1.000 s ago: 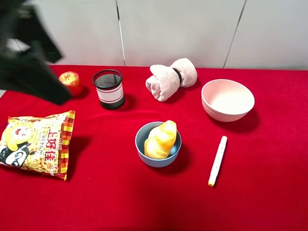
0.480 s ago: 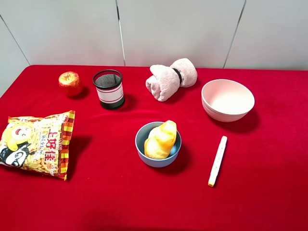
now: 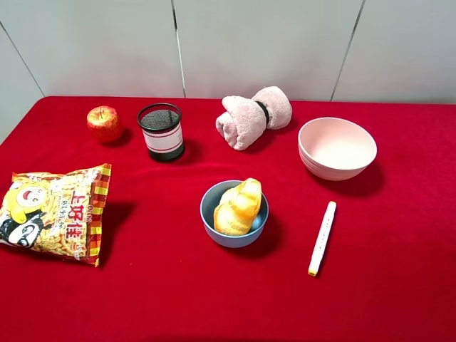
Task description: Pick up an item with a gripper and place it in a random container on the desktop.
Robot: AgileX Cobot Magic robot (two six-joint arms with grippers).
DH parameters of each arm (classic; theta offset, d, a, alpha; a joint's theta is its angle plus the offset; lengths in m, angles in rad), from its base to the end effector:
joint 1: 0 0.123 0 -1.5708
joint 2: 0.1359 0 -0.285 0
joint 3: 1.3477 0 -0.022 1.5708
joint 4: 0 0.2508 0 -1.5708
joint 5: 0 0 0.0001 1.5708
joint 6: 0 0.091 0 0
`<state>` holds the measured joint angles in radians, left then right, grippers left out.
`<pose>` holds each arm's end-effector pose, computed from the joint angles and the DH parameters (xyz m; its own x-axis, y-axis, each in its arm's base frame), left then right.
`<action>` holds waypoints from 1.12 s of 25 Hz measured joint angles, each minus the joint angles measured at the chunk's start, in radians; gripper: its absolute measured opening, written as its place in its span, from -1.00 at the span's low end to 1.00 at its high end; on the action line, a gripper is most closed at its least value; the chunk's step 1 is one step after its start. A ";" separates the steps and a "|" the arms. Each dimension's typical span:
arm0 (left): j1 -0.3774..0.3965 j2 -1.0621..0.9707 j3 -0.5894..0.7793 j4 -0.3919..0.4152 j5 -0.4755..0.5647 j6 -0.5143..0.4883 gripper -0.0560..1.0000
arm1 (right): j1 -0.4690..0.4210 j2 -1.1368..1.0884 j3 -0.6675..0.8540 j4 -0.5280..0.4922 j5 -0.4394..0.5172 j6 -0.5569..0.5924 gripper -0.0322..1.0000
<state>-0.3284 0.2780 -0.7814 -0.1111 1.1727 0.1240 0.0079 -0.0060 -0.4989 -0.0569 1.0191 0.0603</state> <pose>0.0072 -0.0123 0.3459 -0.4845 0.2499 -0.8383 0.4423 0.8968 0.0117 -0.0040 -0.0044 0.2805 -0.4122 0.0272 -0.9107 0.0488 0.9988 0.0077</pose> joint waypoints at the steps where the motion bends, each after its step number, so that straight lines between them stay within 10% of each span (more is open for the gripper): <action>1: 0.000 -0.025 0.004 0.007 0.000 -0.007 0.99 | 0.000 0.000 0.000 0.000 0.000 0.000 -0.99; 9: 0.021 -0.062 0.043 0.053 0.000 -0.039 0.99 | 0.000 0.000 0.000 0.000 0.000 0.000 -0.99; 28: 0.348 -0.264 0.266 0.090 -0.072 -0.082 0.99 | 0.000 0.000 0.000 0.000 0.000 0.000 -0.99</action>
<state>0.0193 0.0141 -0.5150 -0.0210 1.1004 0.0420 0.0079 -0.0060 -0.4989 -0.0569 1.0191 0.0603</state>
